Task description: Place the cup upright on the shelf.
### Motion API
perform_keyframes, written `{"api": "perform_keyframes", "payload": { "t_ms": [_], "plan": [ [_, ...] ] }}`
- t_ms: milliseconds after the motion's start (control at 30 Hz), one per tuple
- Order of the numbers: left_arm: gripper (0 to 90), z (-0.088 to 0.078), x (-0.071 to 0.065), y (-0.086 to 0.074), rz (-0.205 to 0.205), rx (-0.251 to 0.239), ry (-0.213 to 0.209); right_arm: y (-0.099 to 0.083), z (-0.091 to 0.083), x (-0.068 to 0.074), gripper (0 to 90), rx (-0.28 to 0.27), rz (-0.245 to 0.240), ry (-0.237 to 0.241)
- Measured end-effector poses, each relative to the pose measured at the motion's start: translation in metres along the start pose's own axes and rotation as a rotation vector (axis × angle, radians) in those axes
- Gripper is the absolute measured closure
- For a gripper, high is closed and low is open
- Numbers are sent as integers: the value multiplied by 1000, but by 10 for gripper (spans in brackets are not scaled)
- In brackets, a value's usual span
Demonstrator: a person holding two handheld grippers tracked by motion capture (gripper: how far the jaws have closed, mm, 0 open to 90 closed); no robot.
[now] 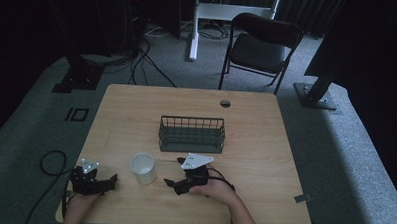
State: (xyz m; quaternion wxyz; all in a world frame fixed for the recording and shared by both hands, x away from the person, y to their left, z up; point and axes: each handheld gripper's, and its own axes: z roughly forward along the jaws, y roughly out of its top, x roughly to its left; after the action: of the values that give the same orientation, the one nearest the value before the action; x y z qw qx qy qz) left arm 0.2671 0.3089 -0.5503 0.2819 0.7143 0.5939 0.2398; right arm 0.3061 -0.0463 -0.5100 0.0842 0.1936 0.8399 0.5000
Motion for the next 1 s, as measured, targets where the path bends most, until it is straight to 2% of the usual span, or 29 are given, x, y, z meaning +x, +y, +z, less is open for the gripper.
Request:
{"api": "perform_keyframes", "payload": {
  "t_ms": [233, 567, 1000],
  "plan": [
    [7, 0, 0, 0, 0, 1, 0, 5, 11, 4, 133, 0, -16, 9],
    [7, 0, 0, 0, 0, 1, 0, 15, 24, 12, 133, -33, -42, 28],
    [7, 0, 0, 0, 0, 1, 0, 22, 42, 17, 132, -56, -49, 36]
  ]
}}
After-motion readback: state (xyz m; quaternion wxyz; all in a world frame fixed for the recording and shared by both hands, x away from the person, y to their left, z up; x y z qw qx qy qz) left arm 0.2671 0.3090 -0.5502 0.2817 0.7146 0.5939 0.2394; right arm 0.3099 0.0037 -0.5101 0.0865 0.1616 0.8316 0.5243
